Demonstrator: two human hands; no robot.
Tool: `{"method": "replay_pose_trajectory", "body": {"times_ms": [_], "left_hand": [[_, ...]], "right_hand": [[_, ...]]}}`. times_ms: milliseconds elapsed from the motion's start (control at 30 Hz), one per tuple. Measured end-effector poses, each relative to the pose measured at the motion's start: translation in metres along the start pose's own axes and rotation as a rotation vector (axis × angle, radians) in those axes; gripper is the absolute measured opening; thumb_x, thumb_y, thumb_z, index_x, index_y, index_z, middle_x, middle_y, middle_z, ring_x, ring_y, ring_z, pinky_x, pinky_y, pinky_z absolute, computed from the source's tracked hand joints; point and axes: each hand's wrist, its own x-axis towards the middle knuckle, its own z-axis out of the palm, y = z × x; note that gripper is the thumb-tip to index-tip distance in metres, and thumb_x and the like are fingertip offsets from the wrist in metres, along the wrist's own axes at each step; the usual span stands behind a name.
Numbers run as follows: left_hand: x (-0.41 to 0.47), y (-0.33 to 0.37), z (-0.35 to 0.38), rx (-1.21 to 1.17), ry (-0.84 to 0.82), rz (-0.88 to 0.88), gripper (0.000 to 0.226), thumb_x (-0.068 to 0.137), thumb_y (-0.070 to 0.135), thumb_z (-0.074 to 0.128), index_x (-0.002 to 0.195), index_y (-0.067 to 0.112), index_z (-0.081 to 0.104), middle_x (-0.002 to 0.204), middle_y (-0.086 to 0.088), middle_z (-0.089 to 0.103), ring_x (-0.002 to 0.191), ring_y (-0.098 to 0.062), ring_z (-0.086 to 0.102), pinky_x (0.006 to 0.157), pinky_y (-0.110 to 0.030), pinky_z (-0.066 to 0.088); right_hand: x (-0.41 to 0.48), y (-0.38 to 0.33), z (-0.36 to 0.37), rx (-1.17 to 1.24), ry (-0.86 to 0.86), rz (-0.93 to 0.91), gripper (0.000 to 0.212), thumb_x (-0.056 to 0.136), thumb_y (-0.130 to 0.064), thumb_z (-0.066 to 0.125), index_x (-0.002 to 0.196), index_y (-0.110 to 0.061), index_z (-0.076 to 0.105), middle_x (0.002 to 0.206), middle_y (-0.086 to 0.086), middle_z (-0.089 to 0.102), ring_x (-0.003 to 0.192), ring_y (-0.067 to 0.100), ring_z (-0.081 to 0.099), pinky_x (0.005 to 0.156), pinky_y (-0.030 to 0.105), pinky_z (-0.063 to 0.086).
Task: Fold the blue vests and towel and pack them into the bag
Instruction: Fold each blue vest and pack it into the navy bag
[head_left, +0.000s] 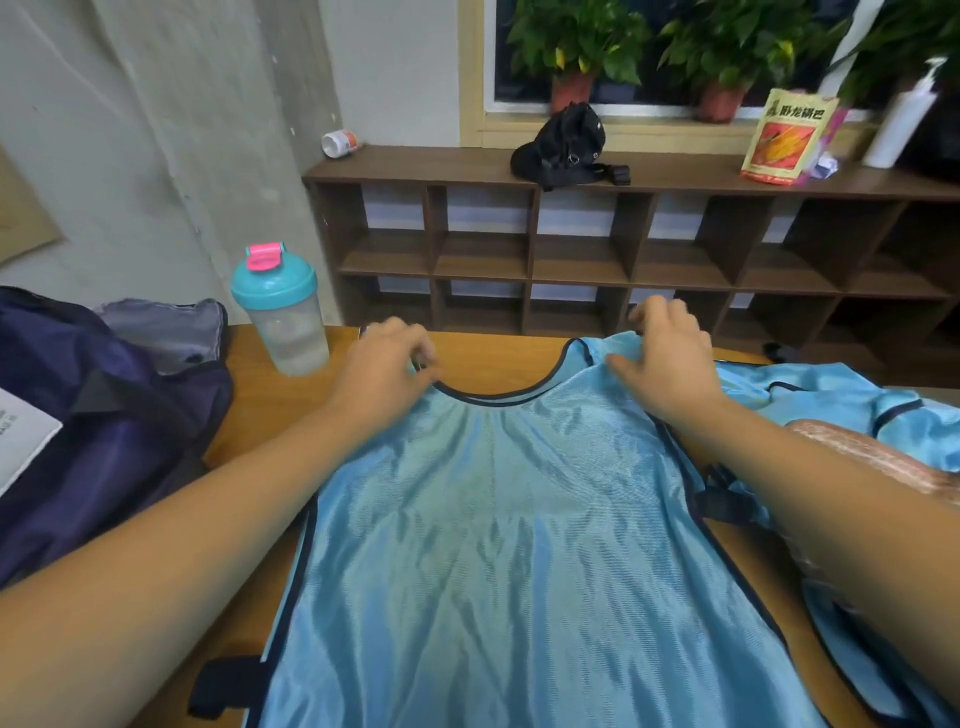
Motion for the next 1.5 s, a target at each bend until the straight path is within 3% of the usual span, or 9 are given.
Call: {"method": "replay_pose_trajectory", "body": {"times_ms": [100, 200, 467, 667, 1033, 1100, 1167, 1333, 1500], "left_hand": [[0.005, 0.018, 0.008, -0.098, -0.217, 0.104, 0.010, 0.090, 0.030, 0.084, 0.087, 0.032, 0.075, 0.094, 0.011, 0.063, 0.090, -0.006, 0.060, 0.085, -0.034, 0.054], [0.011, 0.029, 0.015, -0.090, -0.331, 0.133, 0.007, 0.090, 0.035, 0.083, 0.089, 0.033, 0.076, 0.097, 0.012, 0.064, 0.092, -0.004, 0.060, 0.085, -0.031, 0.053], [0.020, 0.034, 0.025, 0.017, -0.411, 0.156, 0.012, 0.090, 0.032, 0.083, 0.092, 0.031, 0.070, 0.097, 0.013, 0.061, 0.096, -0.010, 0.057, 0.088, -0.036, 0.054], [0.019, 0.032, 0.032, 0.000, -0.415, 0.112, 0.015, 0.095, 0.028, 0.077, 0.084, 0.029, 0.066, 0.095, 0.010, 0.061, 0.093, -0.010, 0.057, 0.085, -0.034, 0.053], [0.006, 0.036, 0.039, 0.055, -0.278, 0.045, 0.020, 0.100, 0.013, 0.060, 0.088, 0.027, 0.064, 0.095, 0.011, 0.051, 0.101, -0.018, 0.050, 0.093, -0.039, 0.049], [0.003, 0.037, 0.043, 0.063, -0.201, 0.038, 0.018, 0.099, 0.011, 0.061, 0.089, 0.027, 0.062, 0.096, 0.011, 0.049, 0.102, -0.018, 0.050, 0.092, -0.038, 0.048], [0.001, 0.039, 0.045, 0.015, -0.142, 0.024, 0.019, 0.097, 0.010, 0.064, 0.091, 0.027, 0.060, 0.099, 0.010, 0.049, 0.102, -0.017, 0.051, 0.090, -0.037, 0.051], [0.005, 0.075, 0.052, -0.111, -0.089, 0.042, 0.015, 0.098, 0.016, 0.061, 0.094, 0.030, 0.059, 0.100, 0.010, 0.048, 0.089, -0.014, 0.058, 0.074, -0.040, 0.055], [0.016, 0.122, 0.075, -0.157, -0.122, 0.091, 0.007, 0.099, 0.020, 0.062, 0.095, 0.026, 0.061, 0.091, 0.013, 0.049, 0.083, -0.012, 0.053, 0.068, -0.036, 0.049]], "right_hand": [[0.002, -0.016, 0.005, 0.017, -0.201, -0.284, 0.021, 0.096, -0.035, 0.073, 0.111, -0.031, 0.059, 0.112, -0.005, 0.054, 0.108, 0.020, 0.052, 0.102, 0.045, 0.046], [0.003, -0.033, 0.014, 0.088, -0.417, -0.404, 0.006, 0.098, -0.036, 0.072, 0.097, -0.037, 0.066, 0.106, -0.010, 0.058, 0.107, 0.016, 0.052, 0.101, 0.045, 0.047], [0.019, -0.048, 0.020, -0.049, -0.533, -0.407, 0.010, 0.099, -0.029, 0.069, 0.089, -0.032, 0.068, 0.094, -0.017, 0.064, 0.099, 0.013, 0.051, 0.099, 0.040, 0.037], [0.030, -0.054, 0.016, -0.077, -0.665, -0.350, 0.016, 0.096, -0.017, 0.063, 0.087, -0.030, 0.067, 0.092, -0.013, 0.066, 0.094, 0.014, 0.057, 0.097, 0.043, 0.041], [0.013, -0.053, 0.041, -0.053, -0.363, -0.391, 0.015, 0.102, -0.019, 0.057, 0.095, -0.031, 0.060, 0.103, -0.006, 0.052, 0.104, 0.020, 0.045, 0.095, 0.038, 0.032], [0.007, -0.048, 0.047, -0.046, -0.269, -0.395, 0.008, 0.102, -0.024, 0.063, 0.103, -0.030, 0.059, 0.108, -0.005, 0.051, 0.106, 0.020, 0.044, 0.099, 0.041, 0.036], [0.001, -0.044, 0.049, -0.054, -0.159, -0.393, 0.022, 0.099, -0.029, 0.070, 0.117, -0.028, 0.058, 0.116, -0.003, 0.050, 0.108, 0.021, 0.045, 0.098, 0.041, 0.038], [-0.003, -0.032, 0.037, 0.101, -0.035, -0.342, 0.018, 0.100, -0.023, 0.068, 0.114, -0.024, 0.056, 0.109, -0.005, 0.050, 0.094, 0.016, 0.053, 0.075, 0.034, 0.048], [0.002, -0.001, 0.008, 0.139, 0.094, -0.154, 0.013, 0.101, -0.031, 0.065, 0.100, -0.023, 0.055, 0.096, -0.005, 0.053, 0.077, 0.016, 0.055, 0.063, 0.033, 0.041]]}}
